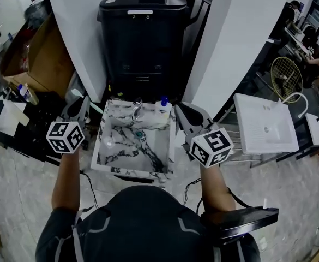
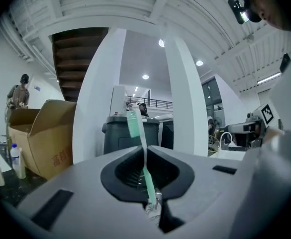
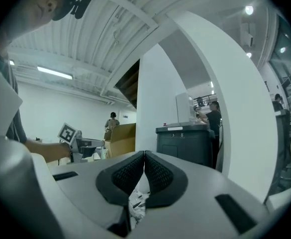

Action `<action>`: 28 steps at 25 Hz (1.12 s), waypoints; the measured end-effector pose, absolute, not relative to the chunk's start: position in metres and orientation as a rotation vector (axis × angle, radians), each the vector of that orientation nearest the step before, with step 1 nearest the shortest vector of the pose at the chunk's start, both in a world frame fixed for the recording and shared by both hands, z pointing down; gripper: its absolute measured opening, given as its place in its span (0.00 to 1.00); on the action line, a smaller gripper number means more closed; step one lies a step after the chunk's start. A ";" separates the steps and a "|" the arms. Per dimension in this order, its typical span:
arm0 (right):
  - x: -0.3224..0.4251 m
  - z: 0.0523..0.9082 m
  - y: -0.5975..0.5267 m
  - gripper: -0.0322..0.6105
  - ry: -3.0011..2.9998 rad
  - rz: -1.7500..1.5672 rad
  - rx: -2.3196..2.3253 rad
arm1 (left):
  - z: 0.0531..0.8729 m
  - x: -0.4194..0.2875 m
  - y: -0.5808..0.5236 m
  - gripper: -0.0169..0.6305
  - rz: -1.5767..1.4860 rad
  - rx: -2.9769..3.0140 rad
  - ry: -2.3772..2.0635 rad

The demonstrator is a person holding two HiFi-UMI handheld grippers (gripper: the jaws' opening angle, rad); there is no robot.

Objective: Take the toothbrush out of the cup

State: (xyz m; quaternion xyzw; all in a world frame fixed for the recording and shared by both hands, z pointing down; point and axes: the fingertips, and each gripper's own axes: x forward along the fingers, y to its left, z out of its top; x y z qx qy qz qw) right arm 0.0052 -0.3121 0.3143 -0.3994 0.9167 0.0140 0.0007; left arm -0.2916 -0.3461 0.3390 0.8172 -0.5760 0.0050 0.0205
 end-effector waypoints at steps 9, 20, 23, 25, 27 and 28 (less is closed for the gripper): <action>-0.022 0.305 -0.332 0.09 2.897 0.070 -1.169 | 0.315 -0.281 -0.302 0.07 0.037 2.546 -1.799; -0.047 0.302 -0.349 0.09 2.949 0.106 -1.152 | 0.302 -0.284 -0.288 0.07 0.037 2.524 -1.830; -0.044 0.304 -0.354 0.09 2.949 0.088 -1.169 | 0.302 -0.281 -0.290 0.07 0.043 2.529 -1.828; -0.043 0.306 -0.355 0.09 2.947 0.081 -1.176 | 0.304 -0.280 -0.291 0.07 0.049 2.531 -1.824; -0.042 0.306 -0.356 0.09 2.949 0.080 -1.177 | 0.305 -0.280 -0.292 0.07 0.052 2.532 -1.821; -0.042 0.306 -0.357 0.09 2.951 0.080 -1.176 | 0.305 -0.280 -0.292 0.07 0.052 2.534 -1.821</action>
